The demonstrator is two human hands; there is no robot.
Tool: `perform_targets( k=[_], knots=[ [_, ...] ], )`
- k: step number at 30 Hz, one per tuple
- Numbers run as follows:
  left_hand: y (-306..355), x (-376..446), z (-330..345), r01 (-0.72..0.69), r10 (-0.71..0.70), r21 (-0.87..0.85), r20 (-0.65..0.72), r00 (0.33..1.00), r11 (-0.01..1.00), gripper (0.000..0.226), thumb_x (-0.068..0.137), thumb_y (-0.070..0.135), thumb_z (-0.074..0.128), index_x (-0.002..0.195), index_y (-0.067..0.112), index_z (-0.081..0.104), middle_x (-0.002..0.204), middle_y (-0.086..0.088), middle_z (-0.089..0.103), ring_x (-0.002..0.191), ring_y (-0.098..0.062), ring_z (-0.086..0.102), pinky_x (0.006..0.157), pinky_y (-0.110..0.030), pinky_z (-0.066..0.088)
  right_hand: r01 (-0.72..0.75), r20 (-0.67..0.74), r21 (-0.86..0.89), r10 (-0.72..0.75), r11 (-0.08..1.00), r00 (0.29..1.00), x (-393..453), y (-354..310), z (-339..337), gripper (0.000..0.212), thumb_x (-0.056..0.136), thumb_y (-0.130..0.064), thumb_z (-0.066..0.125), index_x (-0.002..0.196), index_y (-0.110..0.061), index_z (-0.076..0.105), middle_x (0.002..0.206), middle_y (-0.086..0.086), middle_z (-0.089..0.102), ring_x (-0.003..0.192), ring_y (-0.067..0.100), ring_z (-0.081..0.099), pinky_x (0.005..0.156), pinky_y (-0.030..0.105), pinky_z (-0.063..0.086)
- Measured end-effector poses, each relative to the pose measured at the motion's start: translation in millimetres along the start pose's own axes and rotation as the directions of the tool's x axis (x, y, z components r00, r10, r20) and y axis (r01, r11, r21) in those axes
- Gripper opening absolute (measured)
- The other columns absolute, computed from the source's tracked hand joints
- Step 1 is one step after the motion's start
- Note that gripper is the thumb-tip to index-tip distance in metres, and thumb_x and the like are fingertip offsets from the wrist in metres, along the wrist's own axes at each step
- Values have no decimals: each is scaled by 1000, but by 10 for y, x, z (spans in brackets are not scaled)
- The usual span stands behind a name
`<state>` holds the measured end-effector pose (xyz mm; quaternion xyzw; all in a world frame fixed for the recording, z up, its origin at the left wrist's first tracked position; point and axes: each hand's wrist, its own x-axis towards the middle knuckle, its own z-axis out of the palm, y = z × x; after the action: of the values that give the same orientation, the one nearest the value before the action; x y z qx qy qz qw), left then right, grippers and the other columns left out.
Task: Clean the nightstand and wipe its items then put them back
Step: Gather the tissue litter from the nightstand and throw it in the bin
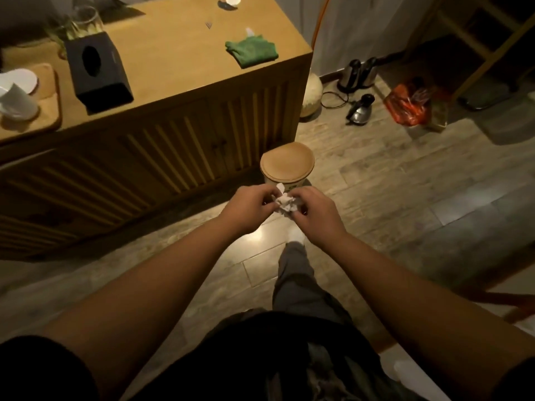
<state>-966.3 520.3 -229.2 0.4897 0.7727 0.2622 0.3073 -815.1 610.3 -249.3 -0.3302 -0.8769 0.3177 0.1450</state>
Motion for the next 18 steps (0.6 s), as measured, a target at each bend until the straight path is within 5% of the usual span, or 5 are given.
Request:
perform_targets(
  k=[4,12,18],
  knots=[
    [-82,929,-177,1,-1,18,-1,1000,1000,17,89,23,64,106,25,66,88,9,64,74,1,57,59,-10,37,11,9,26,-11,1000,1000,932,390,-58,32,81,-13,66,112,-19,61,104,-2,60,88,11,54,71,21,43],
    [-47,2813,-533,16,-18,39,62,998,999,23,90,24,62,112,26,64,98,10,64,87,-1,58,73,-17,47,13,105,67,-20,998,994,2767,1168,-324,35,81,-7,67,112,-19,62,108,-1,60,96,12,53,77,22,45],
    [-68,3484,-516,75,-71,-17,168,983,997,31,90,20,61,120,27,61,102,9,65,90,-5,59,73,-20,46,-41,200,32,33,999,979,3384,1564,-420,35,79,-3,65,111,-16,61,107,0,59,90,9,50,77,23,43]
  ],
)
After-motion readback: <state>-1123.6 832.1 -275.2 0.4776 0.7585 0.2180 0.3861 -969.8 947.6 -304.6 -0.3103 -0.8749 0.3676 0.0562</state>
